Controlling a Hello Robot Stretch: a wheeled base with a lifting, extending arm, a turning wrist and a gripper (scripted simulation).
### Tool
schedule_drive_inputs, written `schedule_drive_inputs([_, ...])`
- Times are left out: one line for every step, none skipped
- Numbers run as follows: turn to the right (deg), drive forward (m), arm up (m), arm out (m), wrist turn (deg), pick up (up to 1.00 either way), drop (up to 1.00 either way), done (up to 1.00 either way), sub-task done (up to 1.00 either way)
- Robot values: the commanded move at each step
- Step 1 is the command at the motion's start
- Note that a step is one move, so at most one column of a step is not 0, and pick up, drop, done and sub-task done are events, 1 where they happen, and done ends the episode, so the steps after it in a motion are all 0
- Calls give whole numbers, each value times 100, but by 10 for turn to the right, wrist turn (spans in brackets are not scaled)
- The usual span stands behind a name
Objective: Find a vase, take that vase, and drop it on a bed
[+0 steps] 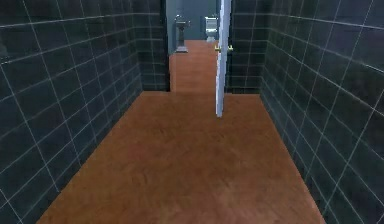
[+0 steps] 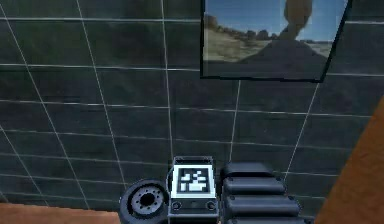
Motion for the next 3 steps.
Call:
schedule_drive_inputs([0,100,0,0,0,0,0,0,0])
schedule_drive_inputs([-30,0,0,0,0,0,0,0,0])
schedule_drive_inputs([-150,0,0,0,0,0,0,0,0])
